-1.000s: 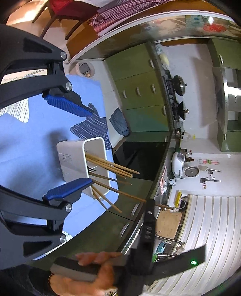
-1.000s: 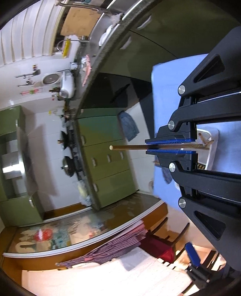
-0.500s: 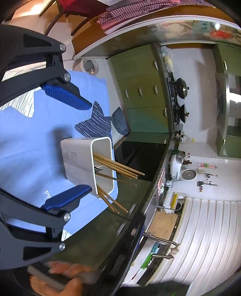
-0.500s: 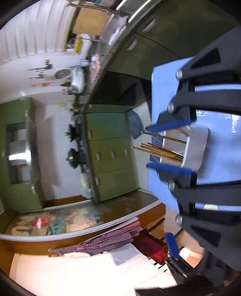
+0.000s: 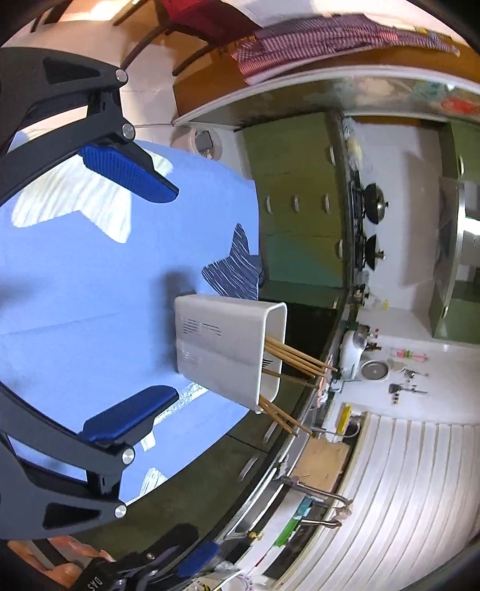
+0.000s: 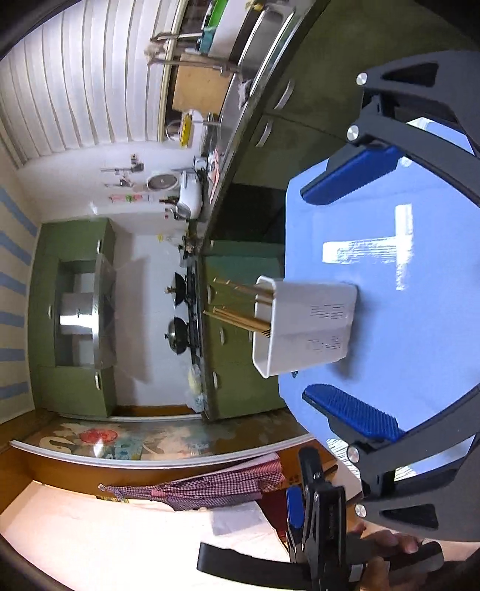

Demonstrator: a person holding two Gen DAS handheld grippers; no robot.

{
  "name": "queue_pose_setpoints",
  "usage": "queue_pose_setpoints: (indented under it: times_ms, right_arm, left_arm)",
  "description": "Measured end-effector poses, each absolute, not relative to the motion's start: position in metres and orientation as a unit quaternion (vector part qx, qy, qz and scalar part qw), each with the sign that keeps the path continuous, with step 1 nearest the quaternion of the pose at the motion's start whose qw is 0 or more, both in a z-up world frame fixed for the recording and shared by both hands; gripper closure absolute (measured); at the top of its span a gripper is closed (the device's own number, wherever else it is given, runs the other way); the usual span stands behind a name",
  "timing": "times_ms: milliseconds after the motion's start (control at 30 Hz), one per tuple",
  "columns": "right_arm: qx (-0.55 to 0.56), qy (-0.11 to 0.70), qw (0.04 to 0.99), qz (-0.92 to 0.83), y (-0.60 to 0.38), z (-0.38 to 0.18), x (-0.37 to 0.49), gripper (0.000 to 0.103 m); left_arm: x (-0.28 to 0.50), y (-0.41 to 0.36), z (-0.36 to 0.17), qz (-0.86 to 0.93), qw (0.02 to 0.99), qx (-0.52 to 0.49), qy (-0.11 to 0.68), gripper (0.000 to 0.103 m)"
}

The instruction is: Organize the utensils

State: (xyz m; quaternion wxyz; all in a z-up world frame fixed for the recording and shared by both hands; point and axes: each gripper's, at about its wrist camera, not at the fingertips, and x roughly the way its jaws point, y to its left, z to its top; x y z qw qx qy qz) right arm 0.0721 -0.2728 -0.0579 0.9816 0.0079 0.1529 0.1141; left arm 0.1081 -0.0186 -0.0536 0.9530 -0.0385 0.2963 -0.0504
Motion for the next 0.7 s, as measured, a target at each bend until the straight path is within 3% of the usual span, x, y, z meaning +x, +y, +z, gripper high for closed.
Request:
queue_pose_setpoints:
  times_ms: [700]
  right_arm:
    - [0.015,0.148,0.984,0.094,-0.299,-0.045,-0.036,0.005]
  left_arm:
    - [-0.008,-0.035,-0.037,-0.043,0.965,-0.023,0.256,0.008]
